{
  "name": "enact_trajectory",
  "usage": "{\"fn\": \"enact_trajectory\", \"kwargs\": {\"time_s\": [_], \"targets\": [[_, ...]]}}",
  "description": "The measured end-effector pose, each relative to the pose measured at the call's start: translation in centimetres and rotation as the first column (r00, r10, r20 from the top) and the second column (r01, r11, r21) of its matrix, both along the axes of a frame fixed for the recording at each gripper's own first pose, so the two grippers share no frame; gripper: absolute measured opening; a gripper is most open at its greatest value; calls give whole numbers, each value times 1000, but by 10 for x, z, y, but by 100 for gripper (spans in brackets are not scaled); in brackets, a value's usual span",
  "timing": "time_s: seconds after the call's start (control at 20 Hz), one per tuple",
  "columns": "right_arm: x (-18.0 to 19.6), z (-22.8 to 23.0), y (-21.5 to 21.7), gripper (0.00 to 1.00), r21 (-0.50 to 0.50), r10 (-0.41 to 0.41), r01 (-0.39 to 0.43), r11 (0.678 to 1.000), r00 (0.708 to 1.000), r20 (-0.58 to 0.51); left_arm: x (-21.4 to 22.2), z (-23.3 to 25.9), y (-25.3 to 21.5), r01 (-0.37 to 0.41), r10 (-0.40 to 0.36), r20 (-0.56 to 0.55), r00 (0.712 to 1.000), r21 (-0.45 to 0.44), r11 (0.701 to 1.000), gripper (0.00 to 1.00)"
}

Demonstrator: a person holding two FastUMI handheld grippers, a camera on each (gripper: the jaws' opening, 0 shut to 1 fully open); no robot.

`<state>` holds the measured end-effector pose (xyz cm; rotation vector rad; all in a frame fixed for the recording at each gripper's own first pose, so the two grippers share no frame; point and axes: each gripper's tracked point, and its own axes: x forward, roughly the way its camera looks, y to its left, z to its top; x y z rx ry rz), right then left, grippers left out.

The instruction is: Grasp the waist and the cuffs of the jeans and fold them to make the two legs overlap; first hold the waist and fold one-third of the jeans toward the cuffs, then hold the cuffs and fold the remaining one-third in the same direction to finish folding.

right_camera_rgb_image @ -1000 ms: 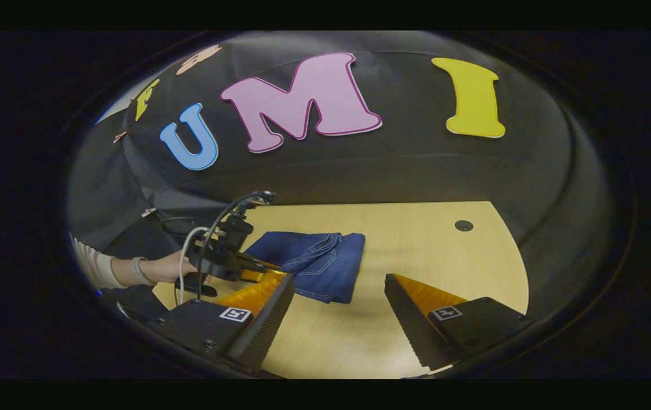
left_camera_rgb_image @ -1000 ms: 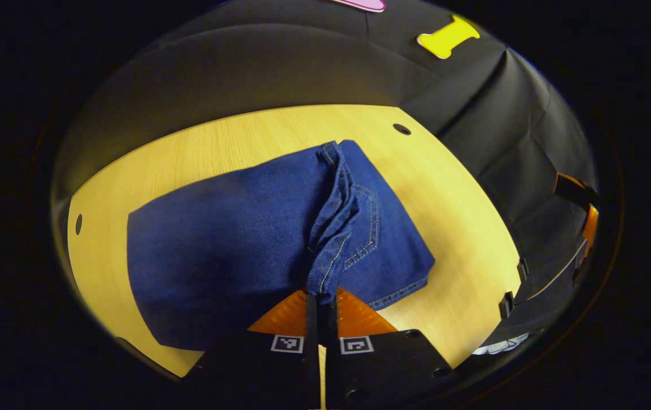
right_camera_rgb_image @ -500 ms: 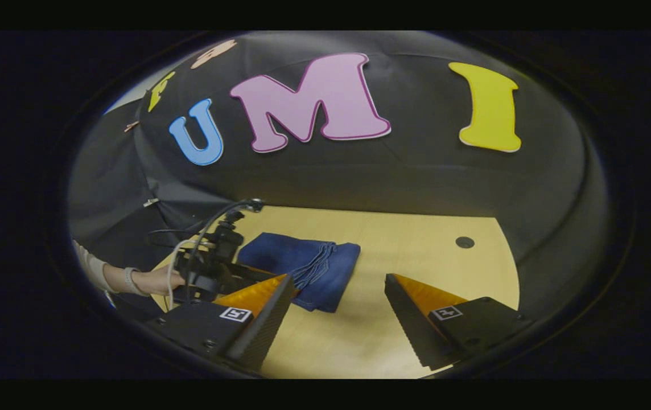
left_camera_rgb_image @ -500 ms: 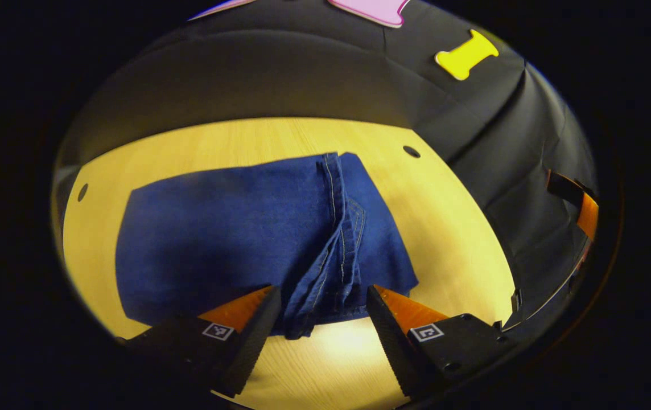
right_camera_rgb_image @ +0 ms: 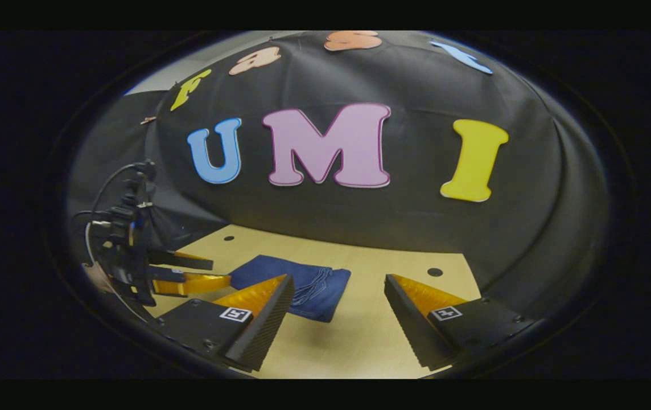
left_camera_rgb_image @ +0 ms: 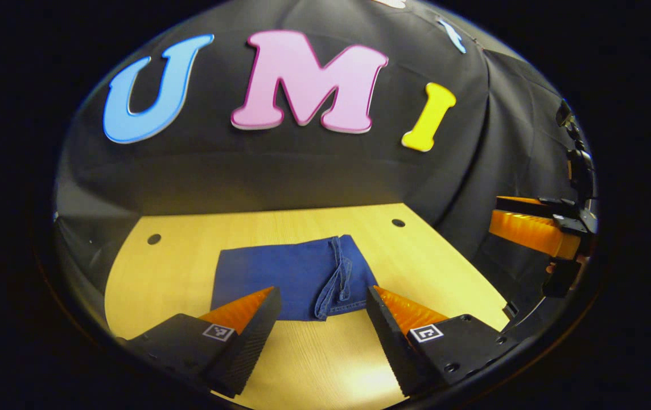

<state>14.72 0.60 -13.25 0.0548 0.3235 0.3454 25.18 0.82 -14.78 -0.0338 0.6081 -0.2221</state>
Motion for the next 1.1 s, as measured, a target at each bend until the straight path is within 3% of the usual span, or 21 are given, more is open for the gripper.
{"fn": "enact_trajectory", "kwargs": {"time_s": [0.25,0.65,0.85,1.1], "targets": [[-57,53,0,97,-3,-48,48,999,992,120,-68,86,6,-60,57,183,982,10,998,96],[-155,120,14,100,8,-89,90,996,955,285,-143,171,20,-167,150,404,902,7,986,96],[-173,134,13,97,23,-97,94,995,942,320,-158,191,21,-175,131,471,872,53,983,95],[-169,141,9,97,55,-94,80,995,941,327,-159,209,20,-194,162,491,856,14,981,92]]}}
